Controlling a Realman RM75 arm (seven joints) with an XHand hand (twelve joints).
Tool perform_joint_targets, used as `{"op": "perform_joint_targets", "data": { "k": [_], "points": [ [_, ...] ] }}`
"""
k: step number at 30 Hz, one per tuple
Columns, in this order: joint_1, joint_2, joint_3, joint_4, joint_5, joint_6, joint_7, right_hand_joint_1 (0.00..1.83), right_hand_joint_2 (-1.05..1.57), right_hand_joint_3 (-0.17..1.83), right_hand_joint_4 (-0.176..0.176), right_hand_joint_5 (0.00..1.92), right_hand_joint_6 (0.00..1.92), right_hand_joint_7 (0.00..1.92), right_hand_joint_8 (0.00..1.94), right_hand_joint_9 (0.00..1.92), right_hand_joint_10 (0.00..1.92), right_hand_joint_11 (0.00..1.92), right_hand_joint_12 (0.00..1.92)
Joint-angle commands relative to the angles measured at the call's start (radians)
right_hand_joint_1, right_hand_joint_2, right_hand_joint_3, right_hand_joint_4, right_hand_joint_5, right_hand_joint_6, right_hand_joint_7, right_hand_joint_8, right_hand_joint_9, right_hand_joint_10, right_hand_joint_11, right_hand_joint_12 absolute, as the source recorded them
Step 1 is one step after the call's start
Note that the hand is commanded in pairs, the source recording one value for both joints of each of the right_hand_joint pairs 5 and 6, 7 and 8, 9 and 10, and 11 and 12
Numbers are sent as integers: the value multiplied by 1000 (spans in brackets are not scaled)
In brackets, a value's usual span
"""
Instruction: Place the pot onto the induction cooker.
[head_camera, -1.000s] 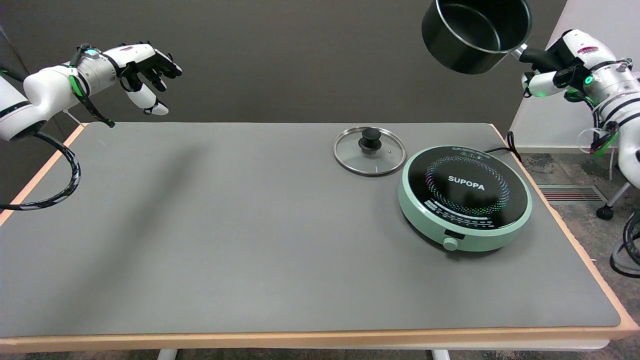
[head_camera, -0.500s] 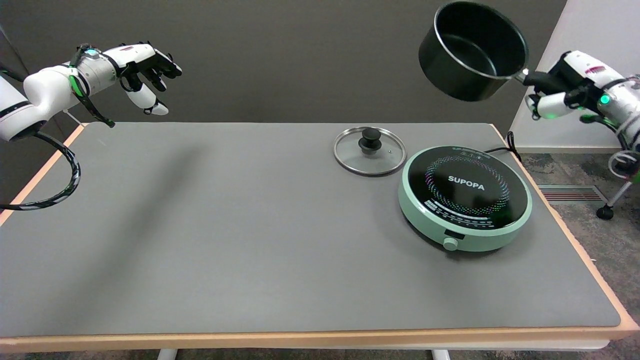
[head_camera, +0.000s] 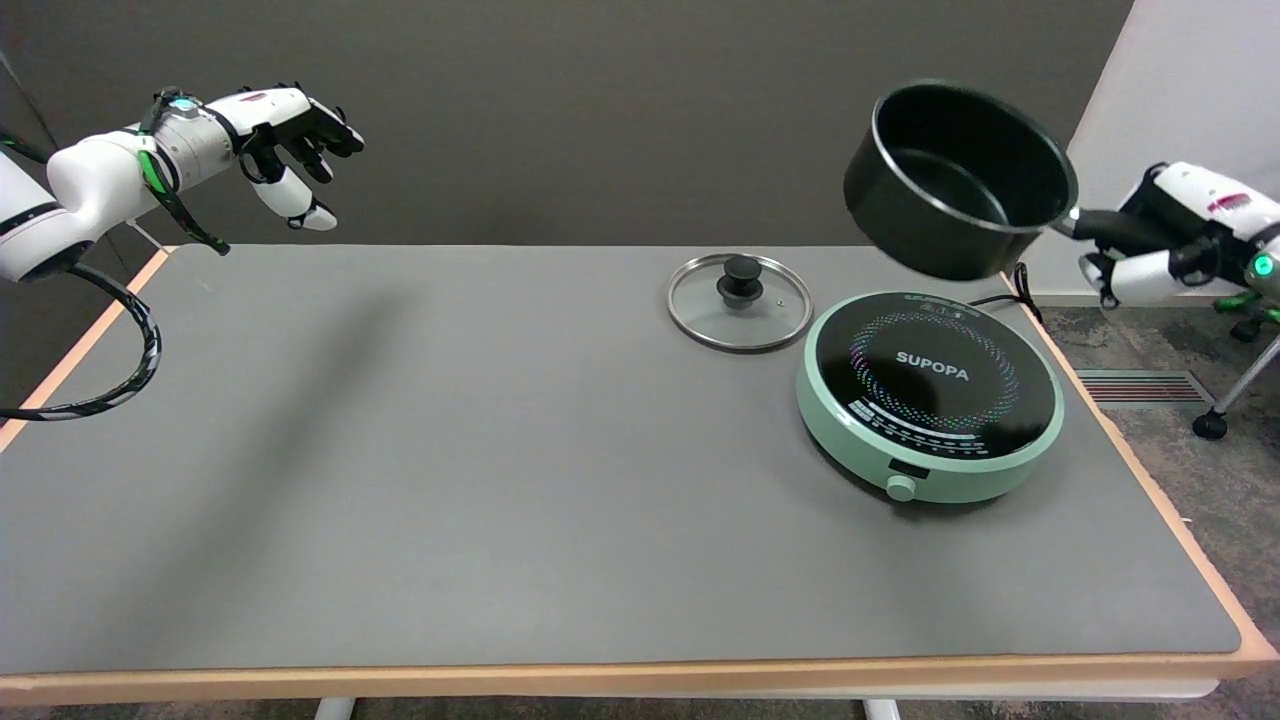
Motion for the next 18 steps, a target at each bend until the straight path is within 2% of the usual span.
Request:
{"op": "perform_joint_targets", "data": {
  "k": [1, 11, 18],
  "points": [
    [-343, -225, 279, 305, -326, -56, 186, 1135, 932, 1038, -87, 1777, 1777, 1777, 1777, 1777, 1777, 1777, 1777],
    [-378, -376, 328, 369, -421, -100, 213, 1134, 931, 1042, -87, 1779, 1779, 1779, 1779, 1779, 1779, 1779, 1779],
    [-367, -390, 322, 369, -438, -99, 215, 1134, 923, 1053, -88, 1774, 1774, 1774, 1774, 1774, 1774, 1774, 1774]
  ]
}}
